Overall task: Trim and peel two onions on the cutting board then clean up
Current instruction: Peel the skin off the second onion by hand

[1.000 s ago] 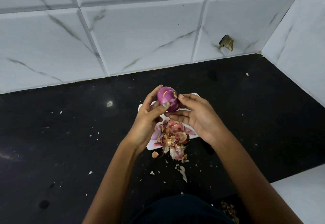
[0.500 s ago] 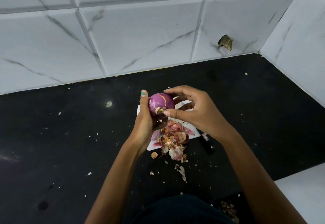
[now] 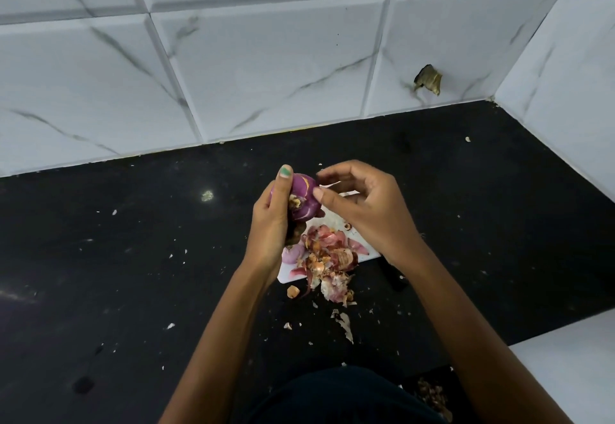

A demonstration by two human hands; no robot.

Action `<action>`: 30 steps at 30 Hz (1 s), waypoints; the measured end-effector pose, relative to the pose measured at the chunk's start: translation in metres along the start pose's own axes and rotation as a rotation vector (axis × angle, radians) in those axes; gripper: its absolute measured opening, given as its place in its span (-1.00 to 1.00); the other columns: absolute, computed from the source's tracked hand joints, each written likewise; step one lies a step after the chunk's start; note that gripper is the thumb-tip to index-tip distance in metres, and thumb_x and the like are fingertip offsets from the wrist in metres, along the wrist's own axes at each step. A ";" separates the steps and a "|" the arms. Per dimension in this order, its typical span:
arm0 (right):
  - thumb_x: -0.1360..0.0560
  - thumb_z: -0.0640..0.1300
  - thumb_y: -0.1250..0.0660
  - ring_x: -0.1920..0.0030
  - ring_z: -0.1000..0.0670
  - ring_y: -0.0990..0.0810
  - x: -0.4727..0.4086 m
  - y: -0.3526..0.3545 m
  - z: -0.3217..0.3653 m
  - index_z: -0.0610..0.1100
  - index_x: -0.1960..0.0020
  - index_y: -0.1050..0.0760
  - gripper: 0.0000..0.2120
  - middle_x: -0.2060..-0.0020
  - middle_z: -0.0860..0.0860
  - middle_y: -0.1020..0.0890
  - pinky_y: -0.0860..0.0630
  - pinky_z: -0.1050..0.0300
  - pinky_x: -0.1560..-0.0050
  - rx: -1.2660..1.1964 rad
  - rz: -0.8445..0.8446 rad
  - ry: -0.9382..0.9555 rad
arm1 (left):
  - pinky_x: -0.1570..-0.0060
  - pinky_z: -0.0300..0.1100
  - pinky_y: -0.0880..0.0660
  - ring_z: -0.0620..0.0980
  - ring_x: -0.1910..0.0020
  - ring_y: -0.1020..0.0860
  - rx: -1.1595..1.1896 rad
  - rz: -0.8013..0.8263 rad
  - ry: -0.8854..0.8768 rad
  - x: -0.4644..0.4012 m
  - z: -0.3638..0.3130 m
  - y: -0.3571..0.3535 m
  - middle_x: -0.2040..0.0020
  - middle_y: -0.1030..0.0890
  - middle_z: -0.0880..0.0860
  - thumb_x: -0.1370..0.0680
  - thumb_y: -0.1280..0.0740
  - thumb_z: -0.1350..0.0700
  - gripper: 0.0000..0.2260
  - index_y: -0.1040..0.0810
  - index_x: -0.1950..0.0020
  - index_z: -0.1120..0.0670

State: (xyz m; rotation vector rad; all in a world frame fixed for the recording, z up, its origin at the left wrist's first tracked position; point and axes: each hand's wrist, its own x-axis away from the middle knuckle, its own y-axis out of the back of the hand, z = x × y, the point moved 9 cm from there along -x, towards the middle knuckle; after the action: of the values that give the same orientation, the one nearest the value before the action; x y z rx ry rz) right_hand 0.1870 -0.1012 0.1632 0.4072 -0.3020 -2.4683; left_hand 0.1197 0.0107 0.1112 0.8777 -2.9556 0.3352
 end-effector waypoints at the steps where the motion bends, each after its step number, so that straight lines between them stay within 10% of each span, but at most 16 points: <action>1: -0.45 -0.16 -0.45 0.05 0.14 -0.64 0.000 -0.002 0.001 -0.10 -0.09 -0.57 -0.77 0.08 0.09 -0.65 -0.59 0.27 0.11 -0.005 0.021 -0.001 | 0.44 -0.43 -0.40 -0.19 0.46 -0.52 -0.024 -0.002 -0.011 0.000 -0.001 0.000 0.25 -0.57 0.11 -0.55 -0.15 -0.19 -0.54 -0.53 0.01 0.22; 13: -0.35 -0.23 -0.49 0.22 0.10 -0.65 0.001 -0.002 0.010 -0.20 0.04 -0.59 -0.80 0.22 0.02 -0.66 -0.59 0.28 0.21 0.080 0.014 0.024 | 0.38 -0.28 -0.46 -0.09 0.38 -0.55 -0.223 -0.028 -0.097 -0.004 -0.009 0.004 0.29 -0.56 0.14 -0.60 -0.23 -0.15 -0.58 -0.56 0.14 0.21; 20: -0.34 -0.22 -0.48 0.26 0.10 -0.65 0.003 -0.001 0.008 -0.22 0.09 -0.61 -0.83 0.27 0.02 -0.67 -0.60 0.26 0.23 0.136 0.002 0.019 | 0.18 0.18 -0.55 0.07 0.31 -0.51 -0.247 -0.004 -0.077 -0.005 -0.007 0.002 0.26 -0.52 0.30 -0.43 -0.25 -0.34 -0.36 -0.52 0.13 0.30; 30: -0.42 -0.20 -0.37 0.31 0.00 -0.63 0.003 0.007 0.000 -0.16 0.19 -0.63 -0.93 0.36 -0.02 -0.65 -0.59 -0.06 0.25 0.142 -0.054 -0.010 | 0.32 -0.32 -0.41 -0.12 0.39 -0.54 -0.277 0.012 0.000 -0.004 0.003 0.002 0.40 -0.59 -0.01 -0.58 -0.20 -0.19 -0.54 -0.62 0.21 0.17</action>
State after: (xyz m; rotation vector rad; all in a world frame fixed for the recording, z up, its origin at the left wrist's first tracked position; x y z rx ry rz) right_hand 0.1884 -0.1082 0.1651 0.4673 -0.4782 -2.5104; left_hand 0.1219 0.0139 0.1073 0.8230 -2.9095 -0.0735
